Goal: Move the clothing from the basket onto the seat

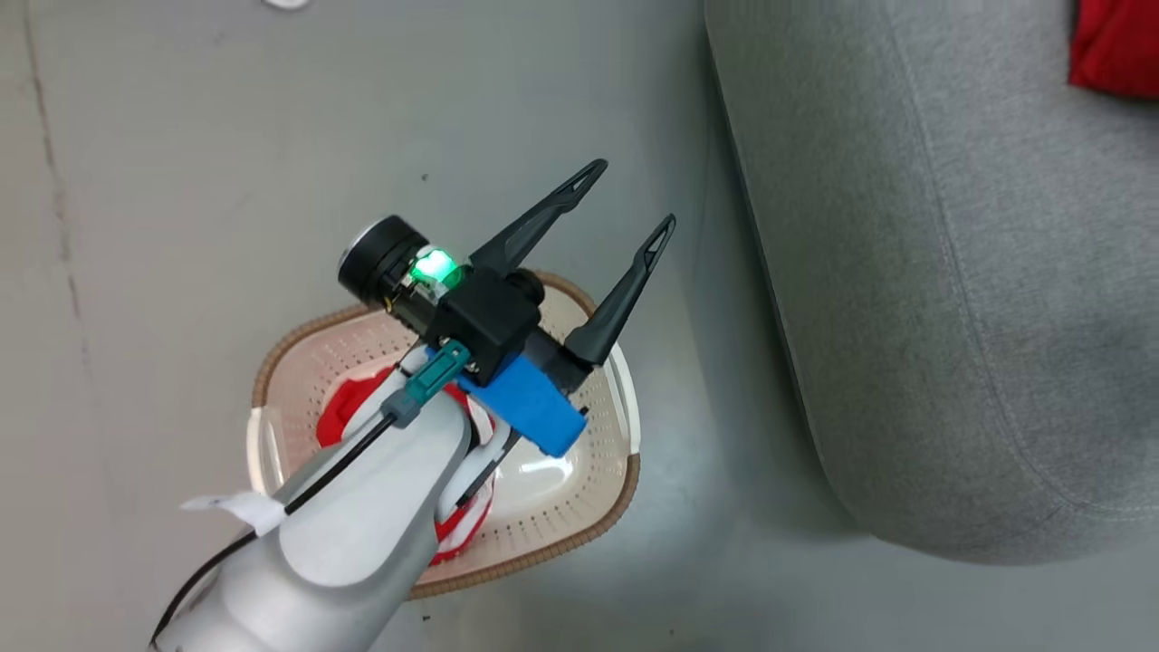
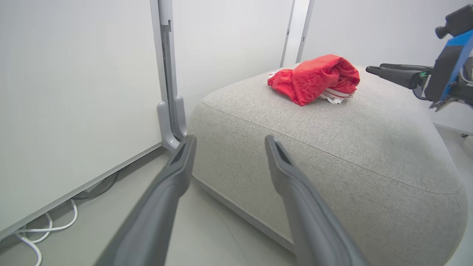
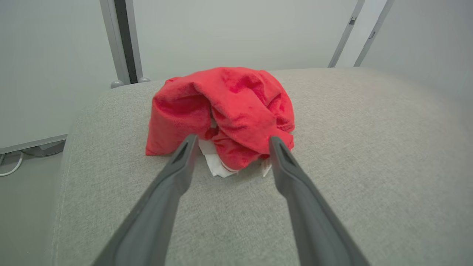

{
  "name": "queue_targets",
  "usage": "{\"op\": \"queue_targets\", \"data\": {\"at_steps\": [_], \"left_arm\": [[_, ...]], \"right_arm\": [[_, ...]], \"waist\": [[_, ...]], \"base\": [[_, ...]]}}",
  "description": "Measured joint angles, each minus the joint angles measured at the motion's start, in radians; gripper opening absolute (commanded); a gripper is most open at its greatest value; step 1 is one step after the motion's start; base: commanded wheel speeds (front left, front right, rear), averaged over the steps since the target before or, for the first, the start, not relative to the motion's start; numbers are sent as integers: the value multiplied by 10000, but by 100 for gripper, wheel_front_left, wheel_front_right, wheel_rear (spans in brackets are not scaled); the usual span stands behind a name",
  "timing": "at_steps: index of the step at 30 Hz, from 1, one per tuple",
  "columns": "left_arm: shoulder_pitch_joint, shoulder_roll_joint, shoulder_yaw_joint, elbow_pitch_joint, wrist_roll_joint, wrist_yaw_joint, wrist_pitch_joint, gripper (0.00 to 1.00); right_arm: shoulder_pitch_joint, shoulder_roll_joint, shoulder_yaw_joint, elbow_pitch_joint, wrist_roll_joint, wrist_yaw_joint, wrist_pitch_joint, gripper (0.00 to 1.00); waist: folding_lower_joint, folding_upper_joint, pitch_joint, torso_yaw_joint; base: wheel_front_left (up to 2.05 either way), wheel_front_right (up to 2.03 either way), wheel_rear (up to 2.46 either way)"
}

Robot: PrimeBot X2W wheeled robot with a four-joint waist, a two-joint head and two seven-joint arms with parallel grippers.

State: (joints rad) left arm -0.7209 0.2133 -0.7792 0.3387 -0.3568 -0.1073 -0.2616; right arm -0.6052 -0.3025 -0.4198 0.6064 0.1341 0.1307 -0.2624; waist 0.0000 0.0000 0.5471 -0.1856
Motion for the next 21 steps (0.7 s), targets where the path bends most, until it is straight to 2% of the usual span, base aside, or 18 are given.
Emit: {"op": "queue_targets", "data": {"at_steps": [7,15,21], "left_arm": [[1091,-96,991,-301,-19,163,-2,100],[2536,-111,2640,-759,343,443,-12,100],[3429,-387,3779,-976,639,456,-12,100]], "right_arm": [[1393,623,226,-1691,107,0,2,100],[2734,1494,1319,-3622,153,0,2,100],[3543,1881,2067,-4652,186,-2,0,100]], "waist": [[-1,0,-1108,168],[-2,0,-2341,626],[-2,1,-2949,1188]], "base": [[0,0,0],[0,0,0],[0,0,0]]}}
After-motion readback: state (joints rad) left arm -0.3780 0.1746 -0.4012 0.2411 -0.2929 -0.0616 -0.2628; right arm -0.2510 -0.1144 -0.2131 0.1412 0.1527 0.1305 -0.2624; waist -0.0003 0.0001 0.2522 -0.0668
